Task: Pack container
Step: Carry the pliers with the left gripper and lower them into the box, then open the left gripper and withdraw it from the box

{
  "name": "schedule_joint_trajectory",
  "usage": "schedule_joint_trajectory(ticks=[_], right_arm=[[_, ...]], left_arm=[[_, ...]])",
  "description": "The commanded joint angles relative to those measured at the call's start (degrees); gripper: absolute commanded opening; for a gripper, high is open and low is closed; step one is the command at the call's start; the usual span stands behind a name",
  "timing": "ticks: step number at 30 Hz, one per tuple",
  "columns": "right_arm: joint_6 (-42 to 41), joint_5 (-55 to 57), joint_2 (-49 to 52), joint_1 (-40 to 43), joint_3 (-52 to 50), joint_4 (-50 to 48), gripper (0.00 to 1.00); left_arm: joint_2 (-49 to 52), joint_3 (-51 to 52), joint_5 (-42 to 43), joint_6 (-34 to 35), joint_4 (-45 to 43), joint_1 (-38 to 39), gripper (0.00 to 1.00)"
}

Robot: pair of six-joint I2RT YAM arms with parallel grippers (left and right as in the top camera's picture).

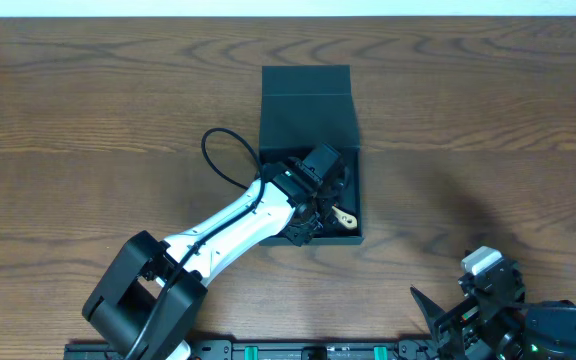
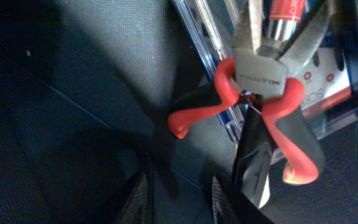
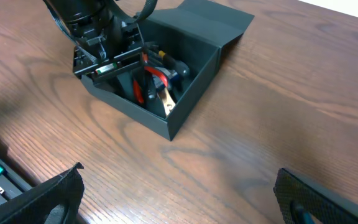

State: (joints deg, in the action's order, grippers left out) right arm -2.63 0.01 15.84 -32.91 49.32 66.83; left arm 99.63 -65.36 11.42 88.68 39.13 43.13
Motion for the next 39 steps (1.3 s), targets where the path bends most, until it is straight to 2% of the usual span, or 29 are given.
schedule_joint_trajectory(ticks=[1,9,15,16,18,19,20,24,30,32,39], right_arm=[[-1.0,0.2,-0.1,0.3,0.0,0.1,0.99],[-1.0,0.2,-0.1,0.3,0.0,0.1,0.99],[-1.0,0.2,-0.1,0.3,0.0,0.1,0.99],[-1.0,0.2,-0.1,0.3,0.0,0.1,0.99],[-1.0,0.2,-0.1,0.3,0.0,0.1,0.99],[-1.0,0.2,-0.1,0.3,0.0,0.1,0.99],[-1.0,0.2,-0.1,0.3,0.0,0.1,0.99],[-1.0,0.2,-0.1,0.3,0.0,0.1,0.99],[-1.0,0.2,-0.1,0.3,0.0,0.1,0.99],[-1.0,0.2,-0.1,0.3,0.0,0.1,0.99],[-1.0,0.2,-0.1,0.3,0.0,0.0,0.99]], left_arm=[[-2.6,-0.4,-0.4,-0.5,0.6,0.0,0.34],[-14.8,-0.7,-5.2,-0.8,0.6,-0.1,0.35],[-24.7,-0.7,-11.5,-10.0,0.6,-1.1,0.36],[-26.4,-0.7,-12.2,-13.0,0.6,-1.6,0.45],[-30.6,-0.7,-13.0,-21.2,0.6,-3.0,0.83],[-32.2,-0.7,-13.3,-23.8,0.5,-3.5,0.94],[-33.7,-0.7,-13.6,-25.6,0.6,-4.0,0.99],[-39.2,-0.7,-13.7,-29.2,0.6,-4.7,0.99],[-41.7,-0.7,-14.1,-49.5,1.3,-4.7,0.99],[-41.7,-0.7,-14.1,-53.4,2.4,-4.7,0.99],[-41.5,-0.5,-14.1,-55.1,5.2,-4.7,0.99]])
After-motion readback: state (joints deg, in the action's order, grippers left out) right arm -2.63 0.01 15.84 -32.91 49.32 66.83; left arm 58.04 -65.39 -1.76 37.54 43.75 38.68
